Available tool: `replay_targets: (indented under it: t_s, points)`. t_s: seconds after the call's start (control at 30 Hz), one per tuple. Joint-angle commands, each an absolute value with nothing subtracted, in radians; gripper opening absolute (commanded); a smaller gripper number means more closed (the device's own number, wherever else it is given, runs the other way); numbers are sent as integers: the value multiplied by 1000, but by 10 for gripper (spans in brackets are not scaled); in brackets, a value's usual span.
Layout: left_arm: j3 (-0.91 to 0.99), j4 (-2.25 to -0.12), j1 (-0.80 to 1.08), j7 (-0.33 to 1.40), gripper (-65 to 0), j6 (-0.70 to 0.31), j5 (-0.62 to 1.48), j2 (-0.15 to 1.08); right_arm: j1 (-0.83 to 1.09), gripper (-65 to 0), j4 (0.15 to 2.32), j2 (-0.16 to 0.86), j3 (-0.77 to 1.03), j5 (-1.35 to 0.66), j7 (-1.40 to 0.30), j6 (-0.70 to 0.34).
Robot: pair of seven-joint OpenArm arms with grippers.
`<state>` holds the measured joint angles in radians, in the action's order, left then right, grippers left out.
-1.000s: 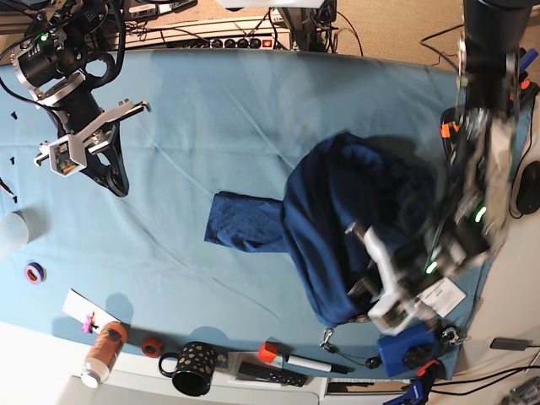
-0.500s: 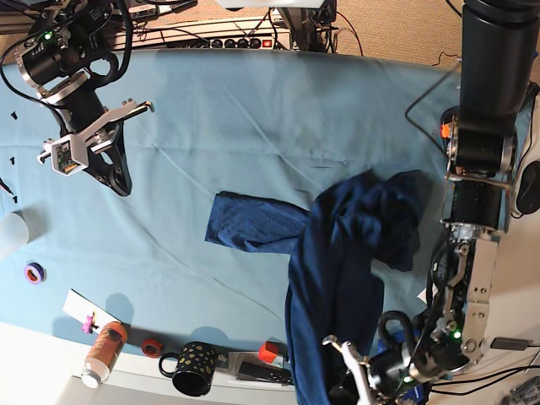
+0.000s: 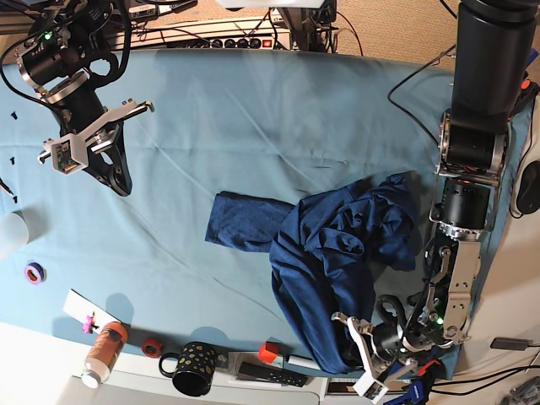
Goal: Layout the t-shirt on the table in an organized manner, then fold the t-shirt properly
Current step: 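Drag the bunched shirt with the left gripper toward the table center, then move the right gripper to the shirt and grasp its edge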
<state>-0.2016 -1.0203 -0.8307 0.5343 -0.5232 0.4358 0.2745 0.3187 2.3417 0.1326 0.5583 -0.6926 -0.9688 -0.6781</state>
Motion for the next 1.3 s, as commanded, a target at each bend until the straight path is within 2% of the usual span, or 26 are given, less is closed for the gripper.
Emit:
replay_targets:
  t_s: [0.0, 0.23, 0.33, 0.37, 0.4, 0.47, 0.67, 0.77, 0.8, 0.93, 1.1, 1.27]
  points:
    - [-194, -1038, -887, 489, -650, -516, 436, 277, 316, -650, 2356, 141, 562, -710, -939, -676]
    - [-195, -996, -912, 441, -650, -468, 319, 274, 316, -650, 2356, 141, 562, -710, -935, -676]
    - [-226, -918, -914, 386, -309, -465, 285, 274, 316, -650, 2356, 141, 562, -711, -934, -676]
    - [-245, -893, -914, 373, -239, -435, 281, 273, 316, -650, 2356, 141, 562, -714, -933, -676]
    - [-268, -872, -913, 373, -208, -395, 282, 274, 316, -650, 2356, 139, 561, -720, -933, -676]
    - [-311, -846, -912, 375, -206, -341, 283, 275, 316, -650, 2356, 118, 546, -725, -915, -676]
    - [-334, -850, -907, 421, -206, -332, 291, 272, 313, -650, 2356, -23, 327, -654, -909, -677]
    - [-334, -855, -906, 439, -206, -333, 292, 272, 311, -473, 2356, -73, 180, -561, -891, -669]
    - [-334, -855, -906, 439, -206, -333, 292, 272, 308, -442, 2356, -86, 138, -532, -873, -642]
    - [-334, -855, -906, 439, -206, -333, 292, 272, 267, -435, 2231, -130, 8, -418, -831, -538]
    - [-334, -855, -905, 438, -213, -337, 310, 272, 165, -435, 1969, -142, -67, -410, -815, -495]
    - [-334, -855, -900, 437, -217, -337, 336, 272, 80, -435, 1815, -142, -86, -395, -799, -419]
